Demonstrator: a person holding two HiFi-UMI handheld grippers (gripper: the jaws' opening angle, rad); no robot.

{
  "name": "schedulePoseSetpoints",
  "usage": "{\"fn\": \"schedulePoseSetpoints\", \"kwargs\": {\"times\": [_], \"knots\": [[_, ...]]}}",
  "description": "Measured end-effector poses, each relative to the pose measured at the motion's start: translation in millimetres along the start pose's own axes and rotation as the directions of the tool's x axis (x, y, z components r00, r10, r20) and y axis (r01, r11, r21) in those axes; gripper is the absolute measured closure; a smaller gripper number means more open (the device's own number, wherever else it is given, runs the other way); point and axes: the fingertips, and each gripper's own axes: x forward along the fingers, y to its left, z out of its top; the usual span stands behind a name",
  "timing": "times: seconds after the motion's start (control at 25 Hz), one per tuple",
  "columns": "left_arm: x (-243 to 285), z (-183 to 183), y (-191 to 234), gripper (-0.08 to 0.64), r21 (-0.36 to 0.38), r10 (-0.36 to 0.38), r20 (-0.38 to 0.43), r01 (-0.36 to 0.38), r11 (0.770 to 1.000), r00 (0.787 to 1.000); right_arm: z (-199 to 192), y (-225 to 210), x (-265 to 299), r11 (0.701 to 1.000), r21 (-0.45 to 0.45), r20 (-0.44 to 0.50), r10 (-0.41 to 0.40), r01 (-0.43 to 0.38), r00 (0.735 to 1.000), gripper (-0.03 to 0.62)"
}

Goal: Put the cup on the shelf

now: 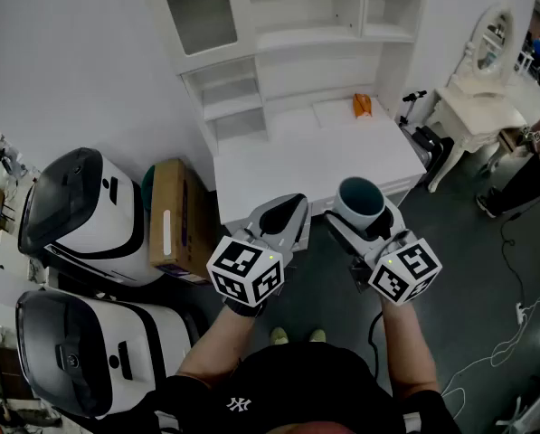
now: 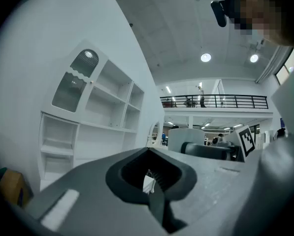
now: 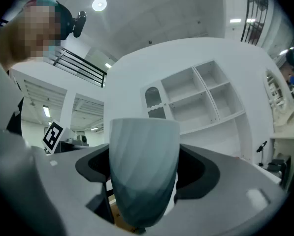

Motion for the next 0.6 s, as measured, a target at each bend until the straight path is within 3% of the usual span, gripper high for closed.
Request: {"fn": "schedulePoseSetpoints", "kwargs": {"times": [0.6], "knots": [[2.2,0.9,-1.5,0.56,0.006,0.017,-0.002,-0.017,1.0,1.0,1.5,-1.1,-1.3,1.0,-0.006,-0.016,0.013,-0.013,1.0,0.196]]}}
